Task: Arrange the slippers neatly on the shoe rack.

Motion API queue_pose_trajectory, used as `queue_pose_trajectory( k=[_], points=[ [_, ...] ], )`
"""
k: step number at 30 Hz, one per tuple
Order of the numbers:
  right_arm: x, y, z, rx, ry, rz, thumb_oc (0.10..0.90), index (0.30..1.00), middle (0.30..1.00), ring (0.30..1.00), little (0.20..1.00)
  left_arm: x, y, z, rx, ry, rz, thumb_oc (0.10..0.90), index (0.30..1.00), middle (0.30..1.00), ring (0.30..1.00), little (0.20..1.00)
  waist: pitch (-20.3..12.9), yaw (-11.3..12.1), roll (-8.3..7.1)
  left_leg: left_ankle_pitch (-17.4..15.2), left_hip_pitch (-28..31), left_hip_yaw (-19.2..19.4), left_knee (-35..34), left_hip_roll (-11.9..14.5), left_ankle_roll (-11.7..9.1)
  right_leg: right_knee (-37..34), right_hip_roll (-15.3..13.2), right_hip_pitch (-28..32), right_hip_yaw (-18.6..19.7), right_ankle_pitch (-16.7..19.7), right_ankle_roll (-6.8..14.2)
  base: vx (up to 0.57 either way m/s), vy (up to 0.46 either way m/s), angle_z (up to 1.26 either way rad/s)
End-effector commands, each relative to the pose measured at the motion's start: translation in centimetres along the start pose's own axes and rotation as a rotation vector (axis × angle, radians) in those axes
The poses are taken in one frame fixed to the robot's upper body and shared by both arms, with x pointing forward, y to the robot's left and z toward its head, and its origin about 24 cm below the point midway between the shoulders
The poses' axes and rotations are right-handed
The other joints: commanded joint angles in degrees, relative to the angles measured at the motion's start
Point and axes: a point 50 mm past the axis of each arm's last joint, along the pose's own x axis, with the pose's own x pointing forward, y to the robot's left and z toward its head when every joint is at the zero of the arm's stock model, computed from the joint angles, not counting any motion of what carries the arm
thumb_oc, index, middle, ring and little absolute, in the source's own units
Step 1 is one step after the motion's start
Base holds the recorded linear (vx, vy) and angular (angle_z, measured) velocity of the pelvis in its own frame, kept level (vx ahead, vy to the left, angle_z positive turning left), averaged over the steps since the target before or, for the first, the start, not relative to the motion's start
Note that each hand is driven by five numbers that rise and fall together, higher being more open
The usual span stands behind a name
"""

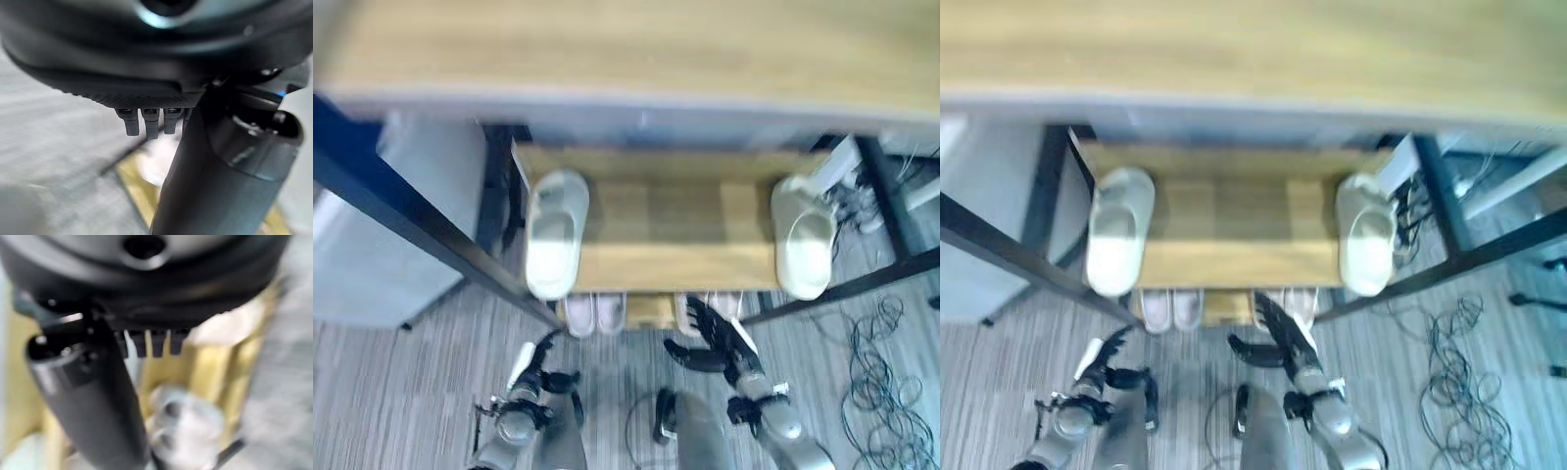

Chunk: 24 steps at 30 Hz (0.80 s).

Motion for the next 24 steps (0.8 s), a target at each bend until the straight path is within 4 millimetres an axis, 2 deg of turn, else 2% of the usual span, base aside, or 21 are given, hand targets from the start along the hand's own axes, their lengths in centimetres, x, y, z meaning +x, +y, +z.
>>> queue_pose_trajectory(
  k=[1, 2, 3, 5, 6, 7, 8, 9, 11, 15, 16, 17, 18, 19, 20, 21, 22, 23, 24],
  points=[
    [-1.1, -0.8, -1.2, 0.057, 0.015, -0.05, 0.8, 0.9, 0.9, 0.9, 0.9, 0.5, -0.8, 0.1, 0.052, -0.002, -0.062, 0.8, 0.9, 0.9, 0.9, 0.9, -6.1, -0.63, 2.03, 5.4, 9.04, -1.07, -15.47, 0.13, -1.13, -14.97, -1.44, 5.87, -2.22, 8.6, 2.77, 0.19, -0.065, -0.23],
    [-1.6, -0.6, -2.4, 0.049, 0.071, -0.05, 0.8, 0.9, 0.9, 0.9, 0.9, 0.3, -1.5, -0.3, 0.07, 0.015, -0.092, 0.8, 0.9, 0.9, 0.9, 0.9, -7.01, -0.76, 2.18, 5.98, 11.19, -0.55, -18.14, -0.38, -1.24, -17.39, -1.0, 7.78, -2.65, 9.2, 2.83, 0.11, -0.048, -0.19],
    [-1.6, -0.6, -2.4, 0.049, 0.071, -0.05, 0.8, 0.9, 0.9, 0.9, 0.9, 0.3, -1.5, -0.3, 0.07, 0.015, -0.091, 0.8, 0.9, 0.9, 0.9, 0.9, -7.02, -0.77, 2.17, 6.01, 11.2, -0.55, -18.19, -0.39, -1.24, -17.42, -1.0, 7.79, -2.66, 9.22, 2.83, 0.15, -0.074, -0.14],
    [-1.7, 0.3, -3.6, 0.041, 0.13, -0.019, 0.8, 0.9, 0.9, 0.9, 0.9, 0.1, -3.0, -0.7, 0.102, 0.047, -0.175, 0.8, 0.9, 0.9, 0.9, 0.9, -10.26, -1.68, 3.15, 8.59, 16.98, 0.9, -26.04, -1.3, -1.59, -24.82, 1.14, 12.86, -2.92, 10.39, 2.92, 0.16, -0.105, -0.08],
    [-1.7, 0.3, -3.6, 0.041, 0.13, -0.019, 0.8, 0.9, 0.9, 0.9, 0.9, 0.2, -3.0, -0.7, 0.102, 0.046, -0.175, 0.8, 0.9, 0.9, 0.9, 0.9, -10.14, -1.7, 3.18, 8.69, 17.21, 0.9, -26.25, -1.29, -1.61, -25.01, 1.19, 13.1, -2.96, 10.47, 2.91, 0.1, -0.108, -0.06],
    [-1.9, 0.0, -3.7, 0.015, 0.132, -0.002, 0.8, 0.9, 0.9, 0.9, 0.9, -0.2, -3.0, -1.7, 0.291, 0.051, -0.219, 0.8, 0.9, 0.9, 0.9, 0.9, -11.09, -2.13, 3.77, 9.22, 19.48, 1.66, -29.04, -1.49, -1.67, -27.52, 2.19, 15.03, -2.09, 10.42, 2.88, 0.04, -0.049, -0.08],
    [-1.9, 0.0, -3.7, 0.015, 0.132, -0.002, 0.8, 0.9, 0.9, 0.9, 0.9, -0.2, -3.0, -1.7, 0.291, 0.051, -0.218, 0.8, 0.9, 0.9, 0.9, 0.9, -11.17, -2.11, 3.75, 9.39, 19.38, 1.67, -29.14, -1.52, -1.65, -27.66, 2.17, 14.95, -2.08, 10.59, 2.87, 0.04, -0.083, -0.02],
    [-1.9, 0.1, -3.8, -0.001, 0.134, 0.012, 0.8, 0.9, 0.9, 0.9, 0.9, -0.3, -2.9, -2.2, 0.368, 0.058, -0.252, 0.8, 0.9, 0.9, 0.9, 0.9, -11.44, -2.29, 4.01, 9.69, 19.85, 1.78, -29.76, -1.43, -1.73, -28.19, 2.4, 15.44, -2.13, 10.55, 2.75, 0.0, -0.071, -0.1],
    [-1.8, -0.1, -3.8, -0.066, 0.141, 0.024, 0.8, 0.9, 0.9, 0.9, 0.9, 0.6, -2.3, -1.1, 0.38, 0.039, -0.238, 0.8, 0.9, 0.9, 0.9, 0.9, -11.53, -2.71, 4.63, 11.27, 21.03, 1.55, -31.7, -1.08, -2.23, -29.09, 3.37, 16.65, -2.26, 10.34, 2.58, 0.0, -0.12, -0.09],
    [-1.5, 0.2, -3.7, -0.198, 0.143, 0.08, 0.8, 0.9, 0.9, 0.9, 0.9, 1.0, -2.8, 0.4, 0.392, -0.036, -0.247, 0.8, 0.9, 0.9, 0.9, 0.9, -11.59, -2.24, 5.03, 13.01, 20.49, 0.89, -32.38, 0.43, -3.19, -31.42, 5.57, 18.62, -2.44, 9.5, 1.52, -0.03, -0.185, 0.04],
    [-1.5, 0.3, -3.9, -0.221, 0.148, 0.092, 0.8, 0.9, 0.9, 0.9, 0.9, 1.0, -3.2, 0.6, 0.378, -0.047, -0.263, 0.8, 0.9, 0.9, 0.9, 0.9, -11.43, -1.98, 5.0, 13.56, 20.0, 0.85, -32.38, 0.91, -3.52, -32.08, 6.22, 18.95, -2.6, 9.25, 1.32, -0.06, -0.108, 0.11],
    [-1.2, 0.3, -3.6, -0.242, 0.138, 0.094, 0.8, 0.9, 0.9, 0.9, 0.9, 1.1, -3.4, 1.1, 0.376, -0.069, -0.265, 0.8, 0.9, 0.9, 0.9, 0.9, -10.93, -1.71, 4.99, 15.88, 19.34, 0.14, -32.38, 1.49, -4.16, -32.76, 6.87, 18.94, -2.91, 9.1, 1.19, -0.16, -0.212, 0.13],
    [-1.1, 0.2, -3.4, -0.279, 0.13, 0.105, 0.8, 0.9, 0.9, 0.9, 0.9, 1.4, -3.0, 1.9, 0.369, -0.105, -0.246, 0.8, 0.9, 0.9, 0.9, 0.9, -10.52, -0.76, 3.88, 15.76, 18.64, -1.67, -32.3, 1.48, -4.15, -34.05, 7.42, 18.48, -2.58, 9.01, 0.84, -0.14, -0.16, 0.06],
    [-1.1, 0.2, -3.4, -0.279, 0.129, 0.105, 0.8, 0.9, 0.9, 0.9, 0.9, 1.4, -2.9, 1.9, 0.369, -0.105, -0.246, 0.8, 0.9, 0.9, 0.9, 0.9, -10.49, -0.82, 3.84, 15.78, 18.63, -1.74, -32.29, 1.47, -4.15, -34.04, 7.41, 18.51, -2.64, 8.98, 0.84, -0.16, -0.161, 0.03],
    [-1.1, 0.1, -3.8, -0.301, 0.148, 0.108, 0.8, 0.9, 0.9, 0.9, 0.9, 1.8, -2.7, 2.5, 0.364, -0.121, -0.234, 0.8, 0.9, 0.9, 0.9, 0.9, -9.8, -0.31, 2.93, 14.42, 18.02, -3.16, -30.03, 0.77, -3.67, -33.95, 7.08, 18.19, -2.59, 9.38, 0.68, -0.17, -0.12, 0.03],
    [-1.0, -0.2, -3.9, -0.329, 0.159, 0.104, 0.8, 0.9, 0.9, 0.9, 0.9, 2.2, -2.3, 3.1, 0.369, -0.139, -0.215, 0.8, 0.9, 0.9, 0.9, 0.9, -8.98, 0.11, 1.54, 11.53, 16.36, -5.75, -25.01, -1.37, -2.81, -33.94, 6.47, 17.63, -2.69, 10.26, 0.52, -0.33, -0.199, 0.08],
    [-1.0, -1.0, -4.3, -0.36, 0.184, 0.08, 0.8, 0.9, 0.9, 0.9, 0.9, 2.2, -2.3, 3.5, 0.367, -0.161, -0.227, 0.8, 0.9, 0.9, 0.9, 0.9, -8.64, 0.1, -0.18, 5.79, 15.37, -3.79, -19.95, -4.81, -1.22, -34.42, 5.48, 16.67, -3.39, 10.89, 0.65, -0.26, -0.14, 0.06],
    [-1.0, -1.0, -4.3, -0.36, 0.184, 0.081, 0.8, 0.9, 0.9, 0.9, 0.9, 2.2, -2.3, 3.5, 0.367, -0.161, -0.227, 0.8, 0.9, 0.9, 0.9, 0.9, -8.64, 0.21, -0.18, 5.44, 15.21, -3.68, -19.51, -4.79, -1.15, -34.42, 5.48, 16.65, -3.28, 10.86, 0.72, -0.24, -0.051, 0.1],
    [-1.1, -1.2, -4.7, -0.348, 0.207, 0.066, 0.8, 0.9, 0.9, 0.9, 0.9, 2.1, -3.0, 4.1, 0.359, -0.19, -0.263, 0.8, 0.9, 0.9, 0.9, 0.9, -8.97, -0.05, -0.04, 1.8, 17.09, 0.3, -18.88, -6.95, 0.37, -34.42, 5.59, 16.29, -3.22, 10.97, 0.86, -0.09, 0.05, 0.04]
  ],
)
